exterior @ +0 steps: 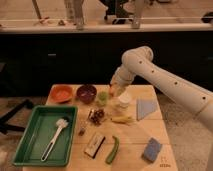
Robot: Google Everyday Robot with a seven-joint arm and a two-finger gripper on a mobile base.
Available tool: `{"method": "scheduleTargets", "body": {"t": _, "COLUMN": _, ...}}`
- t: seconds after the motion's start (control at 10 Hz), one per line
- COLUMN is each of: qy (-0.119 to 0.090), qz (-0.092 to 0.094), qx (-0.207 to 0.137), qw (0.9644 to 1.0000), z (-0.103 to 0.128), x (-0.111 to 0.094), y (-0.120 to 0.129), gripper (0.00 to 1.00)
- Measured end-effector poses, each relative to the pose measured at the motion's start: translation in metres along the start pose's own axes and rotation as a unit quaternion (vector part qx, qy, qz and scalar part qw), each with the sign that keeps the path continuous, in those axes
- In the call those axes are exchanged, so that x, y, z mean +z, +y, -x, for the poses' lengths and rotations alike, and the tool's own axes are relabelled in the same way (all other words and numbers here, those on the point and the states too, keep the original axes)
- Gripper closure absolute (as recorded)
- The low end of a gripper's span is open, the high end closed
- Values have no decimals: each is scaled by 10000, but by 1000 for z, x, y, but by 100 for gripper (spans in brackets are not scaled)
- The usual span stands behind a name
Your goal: Place apple in metal cup
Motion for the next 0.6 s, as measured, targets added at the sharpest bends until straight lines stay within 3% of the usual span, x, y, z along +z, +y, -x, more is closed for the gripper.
{"method": "scheduleTargets", "body": {"t": 0.6, "qy": -31, "qz": 30, "qx": 225, "qw": 9997, "z": -2, "x": 24, "y": -32, "gripper": 100}}
